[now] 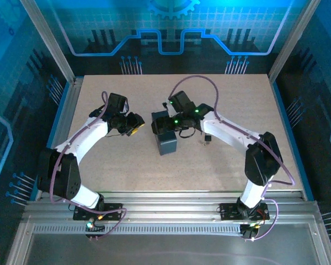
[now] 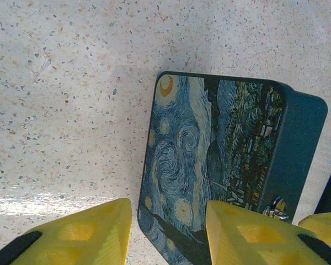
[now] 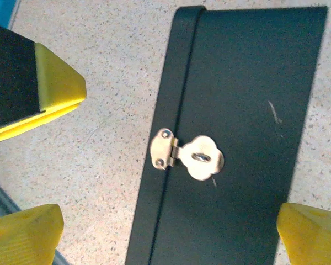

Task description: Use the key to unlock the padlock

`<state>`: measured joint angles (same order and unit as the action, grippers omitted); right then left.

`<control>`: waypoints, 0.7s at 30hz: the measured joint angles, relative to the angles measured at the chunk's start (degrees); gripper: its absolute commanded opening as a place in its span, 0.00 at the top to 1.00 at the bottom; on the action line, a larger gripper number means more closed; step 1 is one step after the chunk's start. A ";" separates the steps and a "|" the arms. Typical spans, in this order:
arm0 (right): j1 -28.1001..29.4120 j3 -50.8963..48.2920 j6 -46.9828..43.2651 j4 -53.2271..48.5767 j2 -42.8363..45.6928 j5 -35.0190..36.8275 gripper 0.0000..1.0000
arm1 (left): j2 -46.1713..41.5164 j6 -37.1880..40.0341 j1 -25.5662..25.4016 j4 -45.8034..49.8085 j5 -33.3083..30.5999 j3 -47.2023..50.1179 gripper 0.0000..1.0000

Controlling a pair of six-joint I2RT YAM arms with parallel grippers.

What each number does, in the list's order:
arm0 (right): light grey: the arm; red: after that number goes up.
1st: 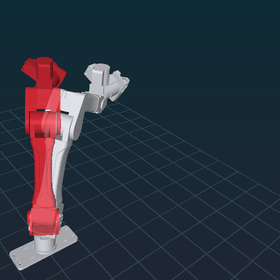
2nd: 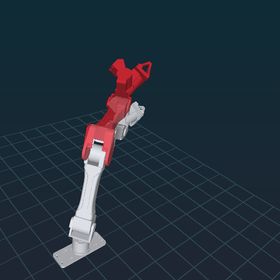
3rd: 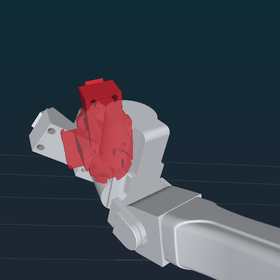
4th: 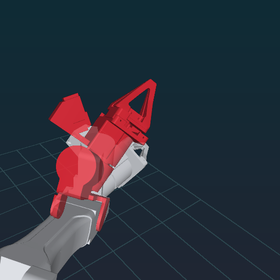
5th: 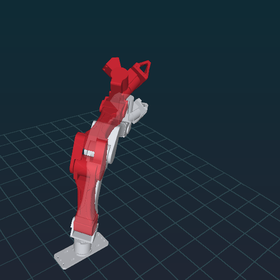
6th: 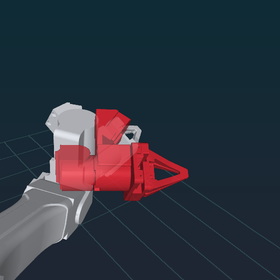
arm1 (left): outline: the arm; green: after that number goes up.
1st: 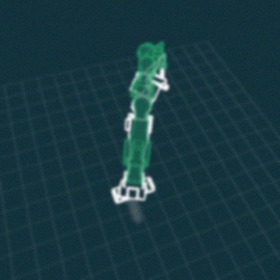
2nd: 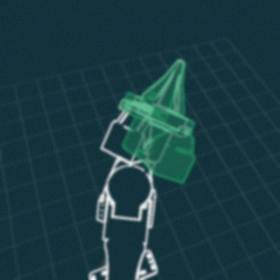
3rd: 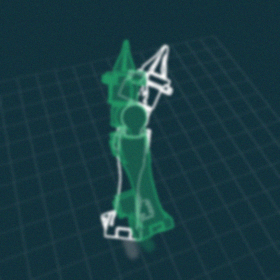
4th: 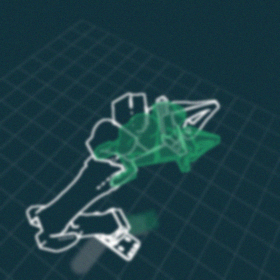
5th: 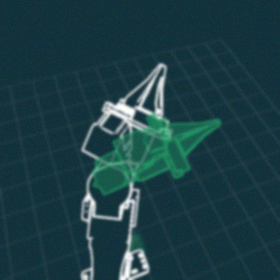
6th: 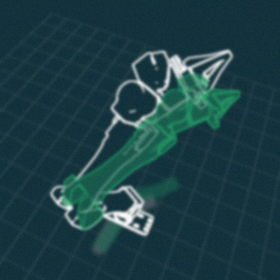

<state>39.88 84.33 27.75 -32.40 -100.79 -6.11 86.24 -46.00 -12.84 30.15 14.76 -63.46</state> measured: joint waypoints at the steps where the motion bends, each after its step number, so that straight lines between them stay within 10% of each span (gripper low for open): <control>1: 0.59 1.09 -0.42 -0.70 -1.05 1.09 0.00 | -0.04 0.00 0.00 0.02 0.00 0.00 0.59; 21: 3.26 5.70 -2.80 -3.89 -4.76 10.25 0.00 | -0.87 -0.02 0.48 0.02 0.00 0.63 0.60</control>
<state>43.13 90.04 24.95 -36.29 -105.56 4.14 85.36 -46.02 -12.36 30.17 14.76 -62.83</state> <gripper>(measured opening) 0.998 0.407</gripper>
